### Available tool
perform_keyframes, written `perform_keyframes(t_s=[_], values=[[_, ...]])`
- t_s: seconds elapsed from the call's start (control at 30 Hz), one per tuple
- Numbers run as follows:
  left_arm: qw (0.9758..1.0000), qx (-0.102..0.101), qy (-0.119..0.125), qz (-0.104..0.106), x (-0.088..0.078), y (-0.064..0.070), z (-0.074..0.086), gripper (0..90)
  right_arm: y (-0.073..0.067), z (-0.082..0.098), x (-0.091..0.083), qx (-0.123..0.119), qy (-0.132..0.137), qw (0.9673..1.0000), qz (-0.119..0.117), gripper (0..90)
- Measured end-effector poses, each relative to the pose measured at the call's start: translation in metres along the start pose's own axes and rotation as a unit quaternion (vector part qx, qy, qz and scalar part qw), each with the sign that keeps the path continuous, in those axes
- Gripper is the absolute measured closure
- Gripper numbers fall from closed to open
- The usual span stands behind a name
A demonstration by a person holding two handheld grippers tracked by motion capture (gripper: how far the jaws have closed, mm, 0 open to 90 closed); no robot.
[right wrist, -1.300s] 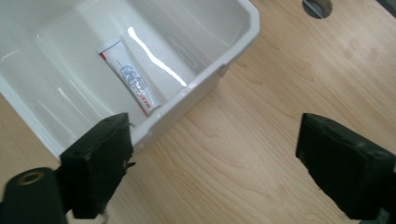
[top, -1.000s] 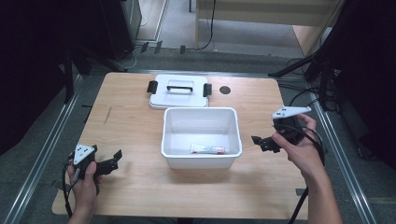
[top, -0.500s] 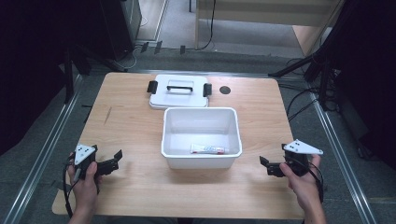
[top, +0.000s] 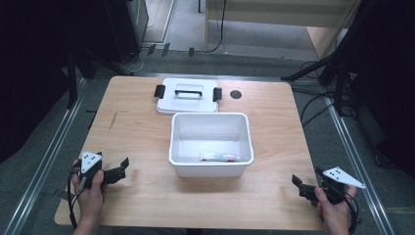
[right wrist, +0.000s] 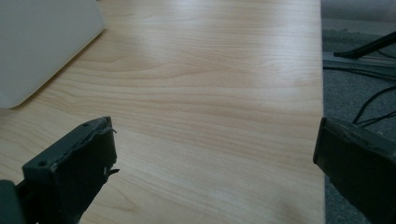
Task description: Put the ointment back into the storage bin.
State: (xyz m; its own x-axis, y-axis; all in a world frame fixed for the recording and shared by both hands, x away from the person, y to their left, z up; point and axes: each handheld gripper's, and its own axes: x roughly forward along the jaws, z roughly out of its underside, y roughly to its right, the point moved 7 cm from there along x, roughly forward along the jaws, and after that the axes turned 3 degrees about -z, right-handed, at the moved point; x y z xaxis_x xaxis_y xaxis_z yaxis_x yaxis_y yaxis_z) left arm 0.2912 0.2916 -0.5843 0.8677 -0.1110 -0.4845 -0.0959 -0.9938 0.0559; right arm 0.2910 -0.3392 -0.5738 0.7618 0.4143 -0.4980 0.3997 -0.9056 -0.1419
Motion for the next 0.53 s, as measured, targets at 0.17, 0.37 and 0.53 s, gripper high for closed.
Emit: perform_keyframes(t_s=[0.17, 0.37, 0.53], values=[[1.0, 0.007, -0.001, -0.003, -0.0001, 0.0005, 0.0001, 0.5, 0.0039, 0.0055, -0.0028, 0.017, 0.016, 0.9994, 0.024, 0.0], [1.0, 0.005, -0.001, -0.005, 0.0, 0.0005, 0.0, 0.5, 0.0033, 0.003, -0.0003, 0.032, 0.033, 0.9985, 0.028, 0.0], [1.0, 0.005, 0.001, -0.004, -0.0002, 0.0004, -0.0001, 0.5, -0.0004, 0.003, 0.0013, 0.017, 0.033, 0.999, 0.027, 0.0]])
